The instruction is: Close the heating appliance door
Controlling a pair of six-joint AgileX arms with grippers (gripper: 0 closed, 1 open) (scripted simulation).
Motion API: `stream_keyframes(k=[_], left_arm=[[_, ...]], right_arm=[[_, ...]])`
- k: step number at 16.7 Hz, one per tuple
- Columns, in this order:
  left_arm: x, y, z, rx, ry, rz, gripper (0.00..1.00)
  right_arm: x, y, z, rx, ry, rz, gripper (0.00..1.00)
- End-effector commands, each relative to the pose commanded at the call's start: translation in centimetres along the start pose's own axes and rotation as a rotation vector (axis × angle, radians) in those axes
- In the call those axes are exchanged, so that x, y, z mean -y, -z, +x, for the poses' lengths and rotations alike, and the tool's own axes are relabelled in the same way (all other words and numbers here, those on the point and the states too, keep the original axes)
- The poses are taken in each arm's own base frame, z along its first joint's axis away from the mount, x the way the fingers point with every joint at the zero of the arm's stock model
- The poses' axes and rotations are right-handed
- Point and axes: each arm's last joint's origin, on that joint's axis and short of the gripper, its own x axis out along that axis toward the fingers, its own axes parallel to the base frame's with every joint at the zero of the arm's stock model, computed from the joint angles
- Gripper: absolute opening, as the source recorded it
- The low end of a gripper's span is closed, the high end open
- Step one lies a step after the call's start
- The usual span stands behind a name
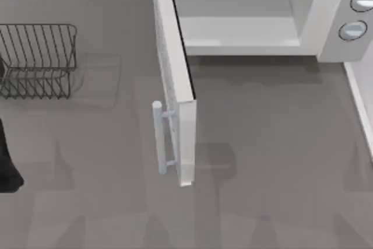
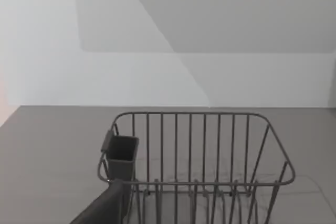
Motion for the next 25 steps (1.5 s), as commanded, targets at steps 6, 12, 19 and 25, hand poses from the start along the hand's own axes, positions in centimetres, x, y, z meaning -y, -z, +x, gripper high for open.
stream_keyframes(k=[6, 12, 19, 25], left_arm=[[0.2, -1.2, 0.1, -0.079, 0.037, 0.030, 1.00], [1.3, -5.4, 2.0, -0.420, 0.207, 0.178, 1.00], [4.3, -10.9, 8.5, -0.926, 0.593, 0.409, 1.00], [8.7, -15.0, 15.8, -1.126, 0.960, 0.549, 1.00]], right_arm=[[0.0, 0.0, 0.0, 0.000, 0.000, 0.000, 1.00], [0.0, 0.0, 0.0, 0.000, 0.000, 0.000, 1.00], [0.0, 0.0, 0.0, 0.000, 0.000, 0.000, 1.00], [0.0, 0.0, 0.0, 0.000, 0.000, 0.000, 1.00]])
